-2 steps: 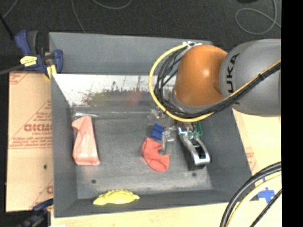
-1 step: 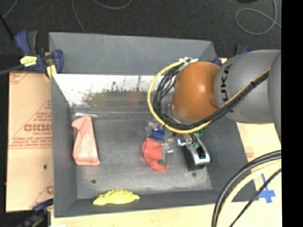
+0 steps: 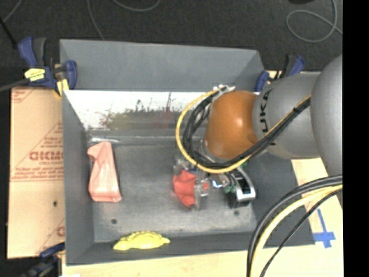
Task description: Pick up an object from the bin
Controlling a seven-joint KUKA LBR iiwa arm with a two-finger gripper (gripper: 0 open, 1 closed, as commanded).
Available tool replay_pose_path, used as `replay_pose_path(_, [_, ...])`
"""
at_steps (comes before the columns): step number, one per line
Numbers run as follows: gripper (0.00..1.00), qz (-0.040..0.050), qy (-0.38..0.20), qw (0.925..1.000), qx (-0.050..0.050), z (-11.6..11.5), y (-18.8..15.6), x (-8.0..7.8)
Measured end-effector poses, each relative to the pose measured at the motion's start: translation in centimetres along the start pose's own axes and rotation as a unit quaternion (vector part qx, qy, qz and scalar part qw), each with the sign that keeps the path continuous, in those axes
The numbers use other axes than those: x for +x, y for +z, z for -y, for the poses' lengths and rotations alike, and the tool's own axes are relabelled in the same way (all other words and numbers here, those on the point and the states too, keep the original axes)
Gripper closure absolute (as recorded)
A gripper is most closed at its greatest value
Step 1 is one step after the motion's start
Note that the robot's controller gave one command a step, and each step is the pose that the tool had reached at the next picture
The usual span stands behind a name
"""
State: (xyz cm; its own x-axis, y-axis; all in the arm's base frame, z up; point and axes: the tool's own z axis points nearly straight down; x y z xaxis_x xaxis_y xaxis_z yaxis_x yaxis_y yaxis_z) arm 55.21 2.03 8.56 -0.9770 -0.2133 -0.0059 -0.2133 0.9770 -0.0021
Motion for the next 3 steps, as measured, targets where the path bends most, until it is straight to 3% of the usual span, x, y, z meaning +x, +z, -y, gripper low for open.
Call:
replay_pose_path(1, [1.0, 0.0057, -0.059, 0.9983, 0.002, -0.9, -0.1, -1.4])
replay_pose_path(2, [1.0, 0.0051, -0.058, 0.9983, 0.002, -0.9, 0.0, -1.3])
replay_pose_path(3, [1.0, 0.0074, -0.046, 0.9989, 0.003, -0.4, -6.9, -1.5])
